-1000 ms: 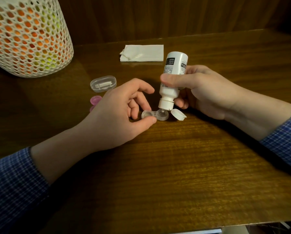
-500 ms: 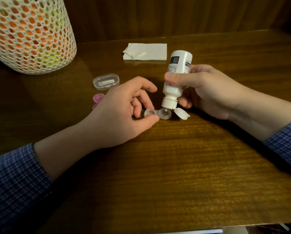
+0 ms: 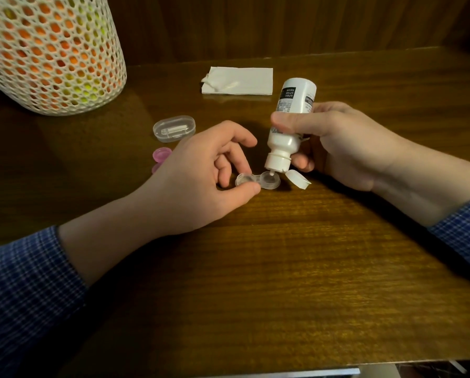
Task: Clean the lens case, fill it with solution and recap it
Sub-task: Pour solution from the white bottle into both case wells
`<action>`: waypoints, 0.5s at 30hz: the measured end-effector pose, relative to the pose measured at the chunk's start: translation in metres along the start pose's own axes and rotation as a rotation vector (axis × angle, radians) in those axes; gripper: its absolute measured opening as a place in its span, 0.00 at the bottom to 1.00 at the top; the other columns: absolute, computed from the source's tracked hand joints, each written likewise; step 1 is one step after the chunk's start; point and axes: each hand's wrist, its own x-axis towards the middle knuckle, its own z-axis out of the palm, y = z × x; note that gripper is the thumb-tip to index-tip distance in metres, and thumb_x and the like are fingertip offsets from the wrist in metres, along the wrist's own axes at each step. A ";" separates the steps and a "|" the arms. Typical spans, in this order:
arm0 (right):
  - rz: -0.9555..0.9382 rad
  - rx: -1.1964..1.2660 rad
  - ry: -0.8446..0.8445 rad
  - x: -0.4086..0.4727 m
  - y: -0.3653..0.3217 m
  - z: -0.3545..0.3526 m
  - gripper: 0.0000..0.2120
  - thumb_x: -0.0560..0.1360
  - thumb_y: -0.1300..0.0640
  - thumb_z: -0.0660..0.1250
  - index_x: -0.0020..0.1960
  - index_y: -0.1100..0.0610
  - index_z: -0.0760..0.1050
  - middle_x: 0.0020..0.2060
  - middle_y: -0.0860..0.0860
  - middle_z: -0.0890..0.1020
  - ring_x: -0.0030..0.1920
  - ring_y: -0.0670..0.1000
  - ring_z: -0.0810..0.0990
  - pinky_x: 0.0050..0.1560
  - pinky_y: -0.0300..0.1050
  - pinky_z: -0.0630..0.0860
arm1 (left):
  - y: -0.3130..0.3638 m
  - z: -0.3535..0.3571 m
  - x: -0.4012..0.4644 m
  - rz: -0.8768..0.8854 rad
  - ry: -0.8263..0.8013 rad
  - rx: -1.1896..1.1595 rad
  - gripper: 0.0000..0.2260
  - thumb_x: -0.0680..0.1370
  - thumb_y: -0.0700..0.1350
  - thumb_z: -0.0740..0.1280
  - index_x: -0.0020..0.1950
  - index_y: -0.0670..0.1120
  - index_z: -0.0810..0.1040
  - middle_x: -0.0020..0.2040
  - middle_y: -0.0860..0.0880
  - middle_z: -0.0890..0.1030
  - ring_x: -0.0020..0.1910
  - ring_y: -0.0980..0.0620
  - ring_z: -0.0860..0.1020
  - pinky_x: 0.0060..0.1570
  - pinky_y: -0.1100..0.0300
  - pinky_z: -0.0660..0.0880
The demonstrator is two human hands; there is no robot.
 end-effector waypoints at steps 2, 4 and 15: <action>0.003 -0.005 0.006 0.000 0.000 0.000 0.10 0.76 0.53 0.71 0.51 0.58 0.77 0.34 0.51 0.81 0.28 0.47 0.73 0.31 0.40 0.67 | 0.001 0.000 0.000 0.000 -0.004 0.003 0.24 0.73 0.45 0.78 0.67 0.48 0.75 0.46 0.54 0.83 0.37 0.50 0.80 0.37 0.57 0.80; 0.002 -0.005 0.009 0.000 -0.001 0.000 0.09 0.77 0.53 0.71 0.51 0.58 0.77 0.34 0.51 0.81 0.28 0.47 0.73 0.31 0.40 0.67 | 0.001 -0.001 0.000 0.000 -0.007 0.002 0.24 0.74 0.45 0.78 0.67 0.48 0.75 0.46 0.54 0.83 0.38 0.49 0.80 0.37 0.58 0.79; -0.002 0.003 0.000 0.001 0.001 -0.001 0.08 0.77 0.53 0.71 0.50 0.57 0.77 0.34 0.50 0.81 0.28 0.47 0.73 0.29 0.39 0.68 | 0.001 -0.001 0.000 0.002 -0.008 -0.004 0.23 0.74 0.45 0.77 0.67 0.47 0.75 0.46 0.54 0.83 0.37 0.49 0.80 0.37 0.54 0.80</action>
